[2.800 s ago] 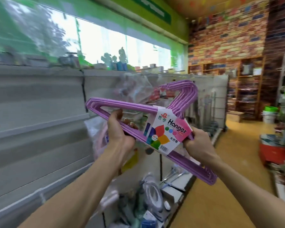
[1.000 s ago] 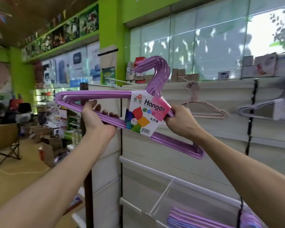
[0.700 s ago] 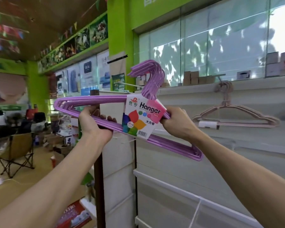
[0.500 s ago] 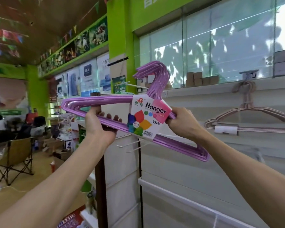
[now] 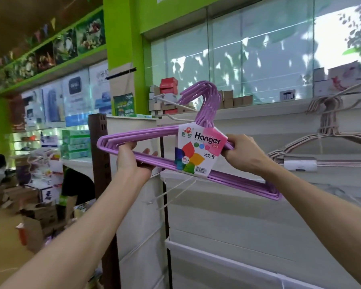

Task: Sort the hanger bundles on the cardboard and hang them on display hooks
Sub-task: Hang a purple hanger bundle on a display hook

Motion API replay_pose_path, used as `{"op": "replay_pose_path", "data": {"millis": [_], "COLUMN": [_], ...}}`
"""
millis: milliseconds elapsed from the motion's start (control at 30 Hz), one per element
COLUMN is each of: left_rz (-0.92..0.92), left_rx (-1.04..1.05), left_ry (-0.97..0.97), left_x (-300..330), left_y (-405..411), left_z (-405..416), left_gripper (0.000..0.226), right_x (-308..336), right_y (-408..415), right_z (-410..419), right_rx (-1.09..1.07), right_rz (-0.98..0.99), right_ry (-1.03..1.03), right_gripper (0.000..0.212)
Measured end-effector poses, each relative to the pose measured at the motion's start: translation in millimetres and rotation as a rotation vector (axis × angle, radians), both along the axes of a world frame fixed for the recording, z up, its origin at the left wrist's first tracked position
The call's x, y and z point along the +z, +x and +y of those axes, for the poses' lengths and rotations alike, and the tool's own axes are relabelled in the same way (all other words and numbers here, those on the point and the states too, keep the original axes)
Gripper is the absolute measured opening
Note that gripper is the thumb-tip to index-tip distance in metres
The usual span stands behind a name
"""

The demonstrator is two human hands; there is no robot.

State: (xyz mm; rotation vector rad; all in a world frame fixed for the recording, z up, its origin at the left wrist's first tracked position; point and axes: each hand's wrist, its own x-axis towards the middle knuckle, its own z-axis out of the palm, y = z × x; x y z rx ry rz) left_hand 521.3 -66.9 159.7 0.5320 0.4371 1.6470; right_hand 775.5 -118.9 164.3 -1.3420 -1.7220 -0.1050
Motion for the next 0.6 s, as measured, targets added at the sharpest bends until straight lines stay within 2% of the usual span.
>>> {"op": "replay_pose_path", "data": {"millis": [167,433,600], "left_rz": [0.028,0.028,0.016], "left_rx": [-0.104,-0.236,-0.284], "left_ry": [-0.022,-0.046,-0.066], "left_x": [10.1,5.1,-3.9], "left_y": [3.1,9.3,14.8], "left_z": [42.4,96.9,119.7], "left_gripper": [0.016,0.025,0.011], "right_x": [21.2,34.6,30.6], "right_y": [-4.4,-6.7,-5.5], "right_z": [14.0,42.1,59.2], "right_rx": [-0.088,-0.212,-0.269], "right_rz": [-0.030,-0.084,-0.102], "right_ry": [-0.031,-0.071,-0.098], "right_gripper": [0.022,0.024,0.016]}}
